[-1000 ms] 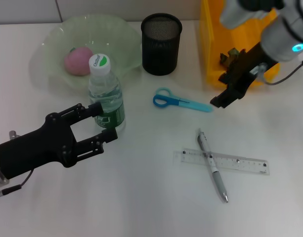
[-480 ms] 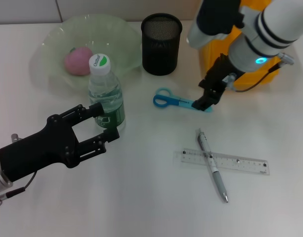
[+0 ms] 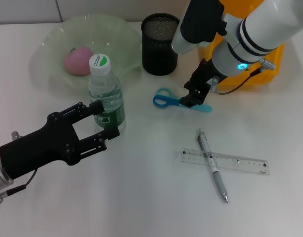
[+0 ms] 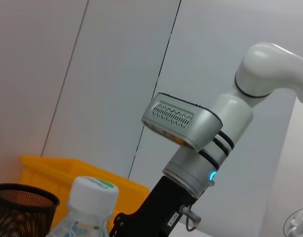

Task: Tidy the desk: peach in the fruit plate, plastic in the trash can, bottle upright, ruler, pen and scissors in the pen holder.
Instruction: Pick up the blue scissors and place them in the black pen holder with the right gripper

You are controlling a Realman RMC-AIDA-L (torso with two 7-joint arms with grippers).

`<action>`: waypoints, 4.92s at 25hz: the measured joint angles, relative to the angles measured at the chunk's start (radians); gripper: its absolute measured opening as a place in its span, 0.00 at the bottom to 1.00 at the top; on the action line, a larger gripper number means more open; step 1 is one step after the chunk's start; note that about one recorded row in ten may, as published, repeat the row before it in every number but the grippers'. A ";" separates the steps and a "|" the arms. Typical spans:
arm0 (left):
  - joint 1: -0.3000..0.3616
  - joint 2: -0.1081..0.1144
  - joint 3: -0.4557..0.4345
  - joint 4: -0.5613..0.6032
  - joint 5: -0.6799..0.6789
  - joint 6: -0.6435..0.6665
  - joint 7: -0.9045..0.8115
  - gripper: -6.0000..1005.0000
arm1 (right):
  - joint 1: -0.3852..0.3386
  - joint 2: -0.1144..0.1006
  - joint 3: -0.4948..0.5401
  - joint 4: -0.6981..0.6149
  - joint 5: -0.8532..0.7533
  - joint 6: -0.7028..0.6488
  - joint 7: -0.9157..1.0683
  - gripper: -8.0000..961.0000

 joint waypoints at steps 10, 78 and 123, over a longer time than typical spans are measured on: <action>-0.004 0.000 -0.001 0.000 -0.002 -0.012 0.000 0.74 | -0.012 0.000 -0.003 0.045 0.040 0.041 -0.024 0.46; -0.006 -0.007 -0.015 0.000 -0.001 -0.041 0.000 0.74 | -0.284 -0.011 0.183 -0.309 0.438 -0.088 -0.189 0.24; 0.016 -0.006 -0.015 0.000 0.004 -0.041 0.025 0.74 | -0.166 -0.005 0.227 0.367 1.530 0.265 -1.015 0.44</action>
